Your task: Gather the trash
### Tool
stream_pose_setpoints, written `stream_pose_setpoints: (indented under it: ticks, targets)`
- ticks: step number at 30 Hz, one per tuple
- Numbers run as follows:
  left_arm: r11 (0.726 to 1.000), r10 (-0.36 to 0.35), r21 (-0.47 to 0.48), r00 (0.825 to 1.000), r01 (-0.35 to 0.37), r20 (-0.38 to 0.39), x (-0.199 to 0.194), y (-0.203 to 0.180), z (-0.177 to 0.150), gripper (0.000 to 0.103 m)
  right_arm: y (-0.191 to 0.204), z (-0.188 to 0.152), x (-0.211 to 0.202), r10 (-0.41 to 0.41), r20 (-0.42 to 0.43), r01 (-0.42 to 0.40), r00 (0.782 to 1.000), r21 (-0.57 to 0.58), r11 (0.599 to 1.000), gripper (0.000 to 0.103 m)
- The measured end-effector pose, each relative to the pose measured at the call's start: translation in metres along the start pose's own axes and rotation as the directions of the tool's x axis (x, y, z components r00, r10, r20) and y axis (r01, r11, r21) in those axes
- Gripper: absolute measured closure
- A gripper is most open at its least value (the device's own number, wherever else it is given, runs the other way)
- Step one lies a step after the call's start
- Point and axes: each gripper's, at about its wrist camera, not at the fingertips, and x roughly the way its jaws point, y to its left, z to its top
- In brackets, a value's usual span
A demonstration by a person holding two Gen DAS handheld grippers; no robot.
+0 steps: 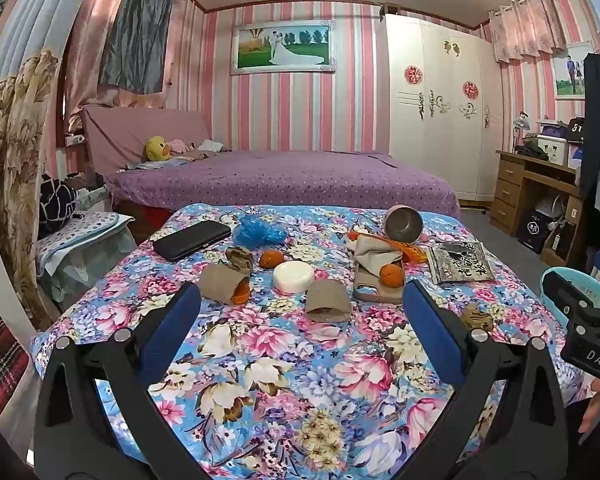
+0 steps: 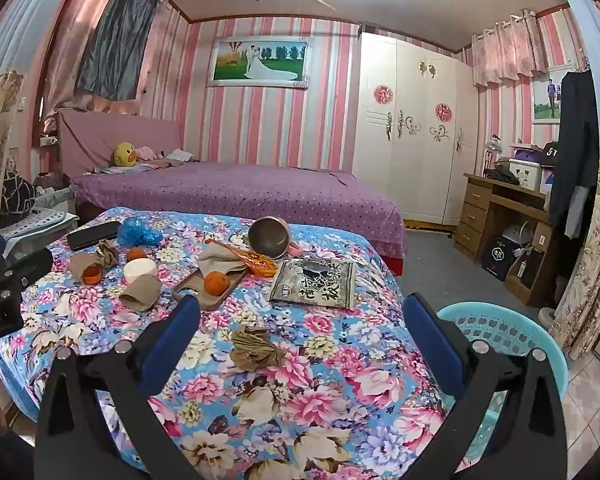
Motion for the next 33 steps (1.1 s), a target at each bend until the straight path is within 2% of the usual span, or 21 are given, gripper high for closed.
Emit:
stream_pose_setpoints:
  ticks: [33]
  targets:
    - [1.000, 0.004, 0.005, 1.000, -0.004, 0.010, 0.0001, 0.0001, -0.0002, 0.005, -0.0012, -0.0006, 0.0009, -0.002, 0.001, 0.002, 1.000, 0.004, 1.000, 0.004]
